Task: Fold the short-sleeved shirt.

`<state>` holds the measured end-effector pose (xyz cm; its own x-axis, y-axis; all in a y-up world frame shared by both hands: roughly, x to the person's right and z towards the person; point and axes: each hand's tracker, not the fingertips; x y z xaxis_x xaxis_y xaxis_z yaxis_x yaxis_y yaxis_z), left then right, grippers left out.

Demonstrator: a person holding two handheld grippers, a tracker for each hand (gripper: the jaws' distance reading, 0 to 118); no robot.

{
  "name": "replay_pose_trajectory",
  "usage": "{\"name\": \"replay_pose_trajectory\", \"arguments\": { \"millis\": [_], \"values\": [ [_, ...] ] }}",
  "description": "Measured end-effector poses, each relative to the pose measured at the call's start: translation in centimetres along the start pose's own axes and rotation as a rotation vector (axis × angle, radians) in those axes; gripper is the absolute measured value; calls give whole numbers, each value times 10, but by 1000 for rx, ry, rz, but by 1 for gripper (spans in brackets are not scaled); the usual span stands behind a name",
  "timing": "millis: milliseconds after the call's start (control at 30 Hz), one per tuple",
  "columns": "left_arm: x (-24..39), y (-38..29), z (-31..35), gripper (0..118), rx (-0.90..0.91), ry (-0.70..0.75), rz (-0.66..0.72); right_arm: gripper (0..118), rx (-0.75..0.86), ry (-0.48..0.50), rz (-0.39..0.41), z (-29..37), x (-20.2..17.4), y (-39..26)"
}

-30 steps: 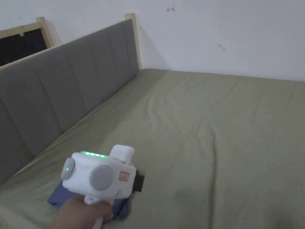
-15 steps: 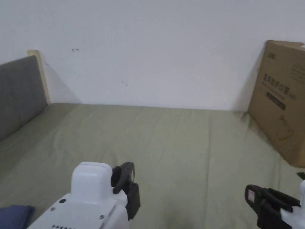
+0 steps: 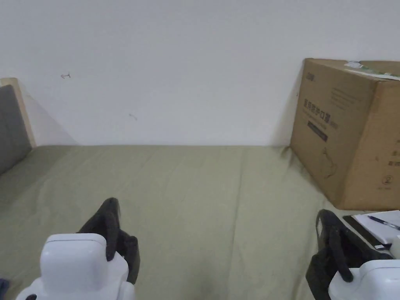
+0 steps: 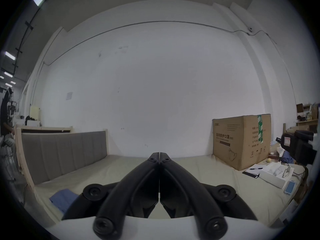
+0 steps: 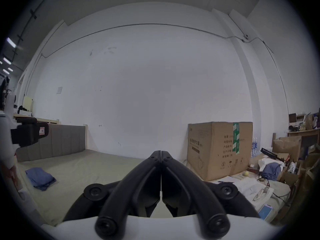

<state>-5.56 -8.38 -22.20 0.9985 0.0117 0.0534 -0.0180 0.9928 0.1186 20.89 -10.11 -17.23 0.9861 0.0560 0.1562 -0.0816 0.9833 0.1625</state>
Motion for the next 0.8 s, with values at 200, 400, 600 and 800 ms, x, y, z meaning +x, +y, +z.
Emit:
{"name": "replay_pose_trajectory", "arguments": {
  "millis": [200, 400, 600, 800],
  "values": [
    [-1, -5, 2, 0, -32, -1, 16, 1, -35, -44, 3, 3, 9, 3],
    [-6, -6, 7, 10, -44, -34, 16, 2, 2, -51, -2, 11, 13, 6],
    [-8, 0, 9, 118, -16, -48, -3, 111, -20, -51, -1, 5, 10, 8],
    [-9, 1, 9, 118, 7, -12, -29, 118, -30, -103, 5, 4, 8, 5]
  ]
}}
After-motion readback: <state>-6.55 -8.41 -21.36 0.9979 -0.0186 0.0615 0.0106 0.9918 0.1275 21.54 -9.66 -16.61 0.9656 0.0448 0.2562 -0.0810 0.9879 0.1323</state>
